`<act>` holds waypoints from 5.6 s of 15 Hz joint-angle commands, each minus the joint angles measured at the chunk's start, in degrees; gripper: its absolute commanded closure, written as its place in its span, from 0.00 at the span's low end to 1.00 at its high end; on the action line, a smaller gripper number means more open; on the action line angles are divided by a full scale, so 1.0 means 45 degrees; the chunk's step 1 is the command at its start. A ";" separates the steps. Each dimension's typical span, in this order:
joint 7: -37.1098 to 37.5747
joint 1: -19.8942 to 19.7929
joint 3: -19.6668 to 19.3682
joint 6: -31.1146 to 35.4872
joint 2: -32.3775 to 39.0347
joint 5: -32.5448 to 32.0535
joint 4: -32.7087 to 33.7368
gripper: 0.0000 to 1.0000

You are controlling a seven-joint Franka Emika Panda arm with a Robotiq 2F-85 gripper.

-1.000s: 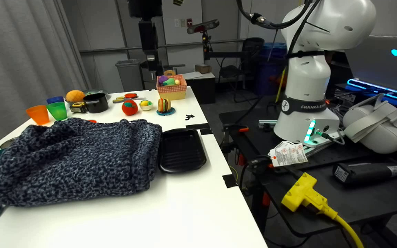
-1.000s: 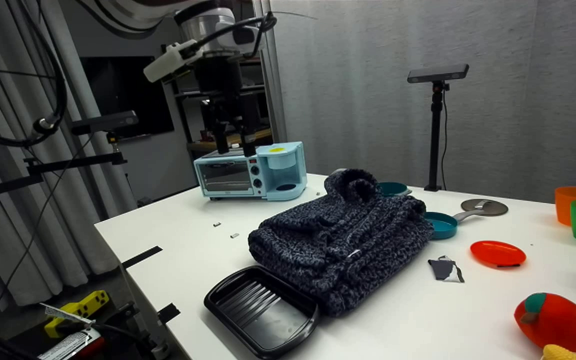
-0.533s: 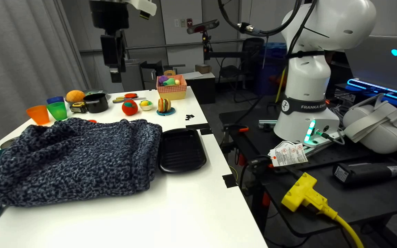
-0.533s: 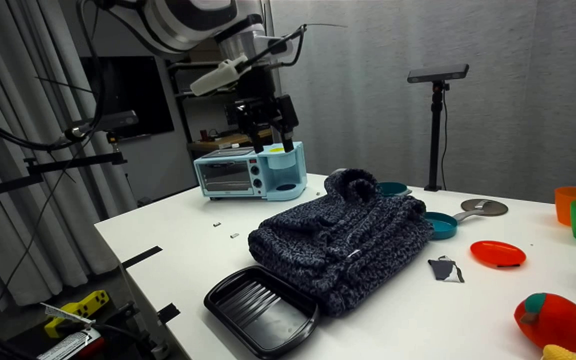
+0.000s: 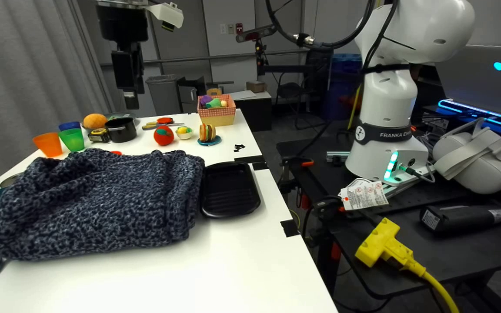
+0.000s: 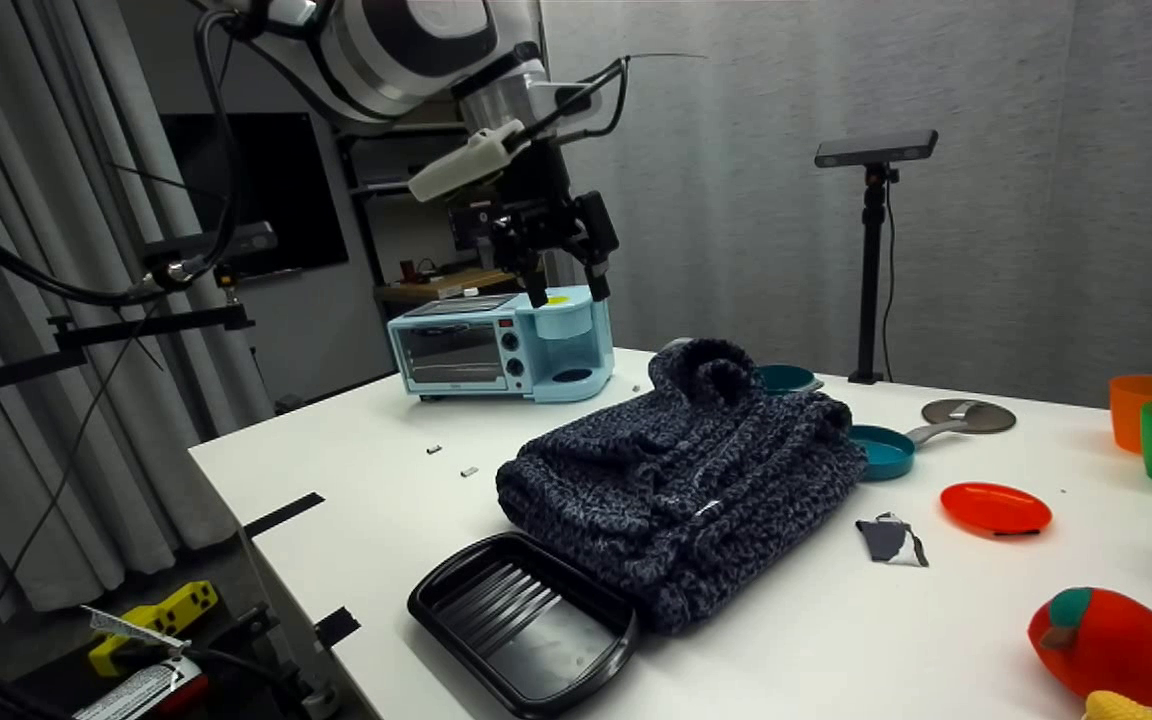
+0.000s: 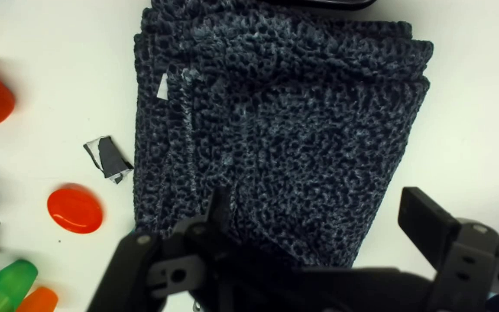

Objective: Unfold the towel

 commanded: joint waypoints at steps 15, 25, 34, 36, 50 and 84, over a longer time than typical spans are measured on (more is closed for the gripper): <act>-0.1631 -0.0332 -0.0449 0.1875 0.5354 0.0067 0.4238 0.00; -0.2802 -0.0421 -0.0040 0.1571 0.7826 0.0201 0.6729 0.00; -0.2629 -0.0621 0.0024 0.1622 0.9631 0.0551 0.9299 0.00; -0.2606 -0.0764 0.0100 0.1395 0.9861 0.0788 0.9660 0.00; -0.1928 -0.0748 0.0257 0.1685 0.9207 0.1678 0.8838 1.00; -0.1801 0.3336 0.4093 0.8475 0.5586 0.2575 0.1799 0.28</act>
